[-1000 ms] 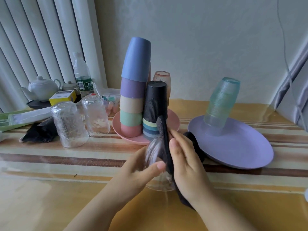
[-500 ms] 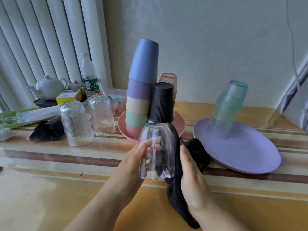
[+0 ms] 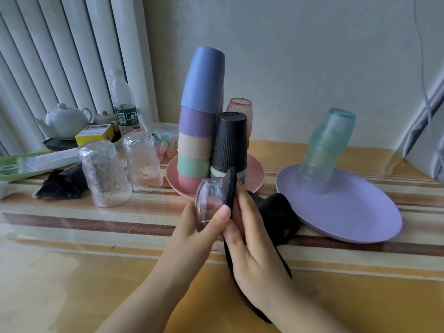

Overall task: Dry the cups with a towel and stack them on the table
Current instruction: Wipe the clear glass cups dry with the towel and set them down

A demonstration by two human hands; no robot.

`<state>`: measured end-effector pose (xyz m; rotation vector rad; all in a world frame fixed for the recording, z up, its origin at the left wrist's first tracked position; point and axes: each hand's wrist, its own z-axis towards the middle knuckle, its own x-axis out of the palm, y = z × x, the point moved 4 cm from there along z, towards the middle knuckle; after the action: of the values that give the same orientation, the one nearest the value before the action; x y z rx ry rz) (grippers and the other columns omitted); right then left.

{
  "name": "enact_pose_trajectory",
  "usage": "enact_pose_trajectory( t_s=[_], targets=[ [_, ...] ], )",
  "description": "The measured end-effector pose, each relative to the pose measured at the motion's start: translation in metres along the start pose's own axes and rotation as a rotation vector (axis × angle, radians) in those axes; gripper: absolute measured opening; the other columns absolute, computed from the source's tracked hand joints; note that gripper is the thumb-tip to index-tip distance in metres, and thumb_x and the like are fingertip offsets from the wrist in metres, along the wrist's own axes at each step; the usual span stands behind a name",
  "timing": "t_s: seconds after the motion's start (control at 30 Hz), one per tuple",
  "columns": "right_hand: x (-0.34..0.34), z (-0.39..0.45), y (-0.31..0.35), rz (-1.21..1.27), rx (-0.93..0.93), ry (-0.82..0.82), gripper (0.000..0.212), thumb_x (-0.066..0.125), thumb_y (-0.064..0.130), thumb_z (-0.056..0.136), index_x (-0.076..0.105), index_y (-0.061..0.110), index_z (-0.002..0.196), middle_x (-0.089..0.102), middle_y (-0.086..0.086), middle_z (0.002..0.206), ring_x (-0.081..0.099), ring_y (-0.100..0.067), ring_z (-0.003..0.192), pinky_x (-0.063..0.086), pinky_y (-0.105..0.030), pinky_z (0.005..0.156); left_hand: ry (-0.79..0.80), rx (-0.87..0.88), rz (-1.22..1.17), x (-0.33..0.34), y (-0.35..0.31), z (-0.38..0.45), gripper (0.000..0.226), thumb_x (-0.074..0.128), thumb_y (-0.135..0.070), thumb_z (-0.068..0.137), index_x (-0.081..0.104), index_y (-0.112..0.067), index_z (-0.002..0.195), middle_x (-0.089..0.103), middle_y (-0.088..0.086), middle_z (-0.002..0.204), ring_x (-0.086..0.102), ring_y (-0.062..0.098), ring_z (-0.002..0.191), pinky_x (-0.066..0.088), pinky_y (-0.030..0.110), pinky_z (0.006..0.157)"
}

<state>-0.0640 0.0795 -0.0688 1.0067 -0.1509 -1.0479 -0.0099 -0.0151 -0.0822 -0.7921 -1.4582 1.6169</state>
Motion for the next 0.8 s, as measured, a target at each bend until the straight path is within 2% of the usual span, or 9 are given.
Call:
enact_pose_trajectory(
  t_s=[0.13, 0.23, 0.33, 0.4, 0.47, 0.53, 0.6, 0.67, 0.8],
  targets=[
    [-0.01, 0.002, 0.0, 0.139, 0.087, -0.019, 0.049, 0.03, 0.055, 0.095, 0.029, 0.038, 0.141, 0.031, 0.023, 0.15, 0.025, 0.002, 0.139, 0.024, -0.02, 0.114, 0.094, -0.002, 0.01, 0.001, -0.001, 0.002, 0.052, 0.061, -0.06, 0.073, 0.059, -0.032, 0.118, 0.072, -0.016, 0.102, 0.067, 0.001, 0.097, 0.051, 0.02, 0.079],
    [-0.02, 0.003, -0.002, 0.222, 0.198, -0.003, 0.037, 0.031, 0.047, 0.094, 0.039, 0.045, 0.131, 0.043, 0.03, 0.139, 0.036, 0.01, 0.13, 0.03, -0.007, 0.103, 0.152, -0.002, -0.033, 0.0, 0.001, 0.001, 0.061, 0.068, -0.065, 0.066, 0.062, -0.03, 0.116, 0.072, -0.007, 0.101, 0.067, 0.007, 0.095, 0.052, 0.018, 0.078],
    [-0.027, 0.004, -0.001, 0.249, 0.307, 0.006, 0.028, 0.03, 0.044, 0.086, 0.045, 0.052, 0.107, 0.052, 0.051, 0.102, 0.044, 0.031, 0.101, 0.031, 0.007, 0.082, 0.163, 0.015, -0.069, -0.003, 0.002, 0.003, 0.079, 0.077, -0.067, 0.06, 0.061, -0.016, 0.118, 0.066, 0.018, 0.113, 0.061, 0.035, 0.11, 0.051, 0.045, 0.096],
    [-0.025, 0.004, -0.003, 0.26, 0.347, 0.023, 0.029, 0.028, 0.047, 0.086, 0.05, 0.05, 0.104, 0.056, 0.05, 0.091, 0.047, 0.031, 0.095, 0.033, 0.006, 0.079, 0.164, 0.04, -0.119, -0.003, 0.0, 0.005, 0.079, 0.084, -0.06, 0.057, 0.059, -0.006, 0.109, 0.062, 0.025, 0.1, 0.058, 0.045, 0.098, 0.045, 0.058, 0.097],
    [-0.019, 0.004, -0.004, 0.291, 0.329, 0.047, 0.037, 0.025, 0.047, 0.097, 0.056, 0.041, 0.118, 0.062, 0.034, 0.111, 0.051, 0.016, 0.111, 0.038, -0.009, 0.097, 0.125, 0.059, -0.174, -0.006, -0.003, 0.006, 0.063, 0.086, -0.046, 0.059, 0.06, -0.011, 0.104, 0.063, 0.011, 0.089, 0.06, 0.032, 0.088, 0.047, 0.05, 0.086],
    [-0.01, 0.003, -0.005, 0.296, 0.316, 0.106, 0.038, 0.028, 0.036, 0.1, 0.054, 0.036, 0.127, 0.06, 0.022, 0.125, 0.048, 0.004, 0.124, 0.036, -0.023, 0.106, 0.068, 0.05, -0.223, -0.011, -0.006, 0.007, 0.058, 0.079, -0.034, 0.063, 0.06, -0.014, 0.114, 0.069, 0.009, 0.097, 0.066, 0.026, 0.091, 0.051, 0.041, 0.077],
    [-0.005, 0.001, -0.011, 0.255, 0.331, 0.17, 0.036, 0.032, 0.028, 0.101, 0.05, 0.044, 0.127, 0.056, 0.029, 0.125, 0.045, 0.01, 0.123, 0.034, -0.014, 0.104, 0.015, 0.048, -0.21, -0.019, -0.005, 0.008, 0.062, 0.077, -0.033, 0.063, 0.059, -0.02, 0.12, 0.07, 0.011, 0.104, 0.068, 0.027, 0.096, 0.056, 0.036, 0.07],
    [-0.002, -0.002, -0.018, 0.084, 0.336, 0.211, 0.039, 0.038, 0.024, 0.101, 0.044, 0.053, 0.126, 0.055, 0.036, 0.121, 0.044, 0.018, 0.117, 0.033, -0.003, 0.097, -0.095, 0.06, -0.072, -0.027, -0.006, 0.008, 0.061, 0.083, -0.037, 0.06, 0.06, -0.029, 0.116, 0.07, 0.005, 0.105, 0.067, 0.026, 0.1, 0.059, 0.043, 0.074],
    [0.0, -0.004, -0.027, -0.141, 0.315, 0.216, 0.04, 0.047, 0.012, 0.096, 0.053, 0.036, 0.127, 0.063, 0.028, 0.105, 0.053, 0.017, 0.1, 0.035, 0.001, 0.085, -0.36, 0.092, 0.13, -0.046, -0.003, 0.006, 0.064, 0.09, -0.049, 0.054, 0.06, -0.025, 0.106, 0.07, -0.001, 0.092, 0.068, 0.008, 0.084, 0.059, 0.042, 0.073]
  ],
)
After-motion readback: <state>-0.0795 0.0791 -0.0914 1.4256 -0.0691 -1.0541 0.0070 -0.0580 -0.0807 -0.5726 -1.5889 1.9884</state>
